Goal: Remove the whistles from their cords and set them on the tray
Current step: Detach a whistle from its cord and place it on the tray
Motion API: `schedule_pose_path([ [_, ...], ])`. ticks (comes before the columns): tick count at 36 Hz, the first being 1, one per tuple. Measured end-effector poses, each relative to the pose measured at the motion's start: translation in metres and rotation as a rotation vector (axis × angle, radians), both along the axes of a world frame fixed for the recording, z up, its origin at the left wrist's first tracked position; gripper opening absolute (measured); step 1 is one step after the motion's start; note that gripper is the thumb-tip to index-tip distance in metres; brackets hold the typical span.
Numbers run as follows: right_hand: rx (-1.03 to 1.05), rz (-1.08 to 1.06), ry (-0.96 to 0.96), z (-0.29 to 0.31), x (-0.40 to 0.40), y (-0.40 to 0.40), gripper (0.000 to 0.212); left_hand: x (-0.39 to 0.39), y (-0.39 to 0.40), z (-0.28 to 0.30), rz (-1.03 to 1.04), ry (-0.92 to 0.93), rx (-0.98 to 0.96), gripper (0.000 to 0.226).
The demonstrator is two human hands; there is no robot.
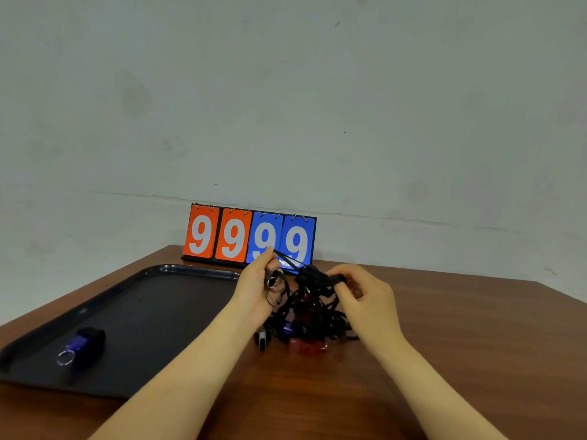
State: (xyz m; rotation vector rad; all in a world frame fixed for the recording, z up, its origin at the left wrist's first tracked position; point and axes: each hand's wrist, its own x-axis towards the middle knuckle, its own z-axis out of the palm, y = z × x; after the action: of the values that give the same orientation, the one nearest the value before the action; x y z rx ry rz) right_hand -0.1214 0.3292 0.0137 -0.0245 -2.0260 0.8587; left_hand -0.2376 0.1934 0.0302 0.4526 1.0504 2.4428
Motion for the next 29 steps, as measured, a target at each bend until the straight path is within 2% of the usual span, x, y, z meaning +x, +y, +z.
schedule_pose_path([
  [3,0.147,-0.019,-0.028,0.004,0.006,0.005,0.043,-0.011,-0.004,-0.001,0.039,-0.068,0.069,0.031],
  [6,0.235,-0.095,-0.098,0.007,0.010,0.018,0.035,-0.028,-0.014,-0.002,0.073,-0.159,0.198,0.035],
  [11,0.135,-0.320,-0.163,0.006,0.005,0.045,0.024,-0.040,-0.020,-0.004,0.064,-0.207,0.323,0.038],
  [14,-0.039,-0.391,-0.136,0.002,0.001,0.054,0.023,-0.039,-0.017,-0.005,0.038,-0.191,0.330,0.034],
  [17,-0.339,-0.403,-0.092,-0.001,0.000,0.063,0.023,-0.040,-0.015,-0.007,0.058,-0.151,0.298,0.030],
  [21,-0.911,-0.245,0.085,0.002,0.002,0.073,0.022,-0.030,-0.011,-0.003,0.088,-0.067,0.224,0.029],
  [23,-1.023,-0.192,0.149,0.004,0.004,0.075,0.029,-0.020,-0.008,0.000,0.092,0.016,0.148,0.027],
  [25,-0.931,-0.211,0.089,0.005,0.005,0.074,0.043,-0.012,-0.004,0.001,0.043,0.082,0.081,0.027],
  [27,-0.604,-0.314,-0.088,0.004,0.008,0.066,0.053,-0.007,-0.002,0.000,-0.016,0.109,0.035,0.026],
  [29,-0.259,-0.381,-0.196,0.004,0.007,0.049,0.052,-0.005,-0.001,0.000,-0.071,0.111,0.015,0.025],
])
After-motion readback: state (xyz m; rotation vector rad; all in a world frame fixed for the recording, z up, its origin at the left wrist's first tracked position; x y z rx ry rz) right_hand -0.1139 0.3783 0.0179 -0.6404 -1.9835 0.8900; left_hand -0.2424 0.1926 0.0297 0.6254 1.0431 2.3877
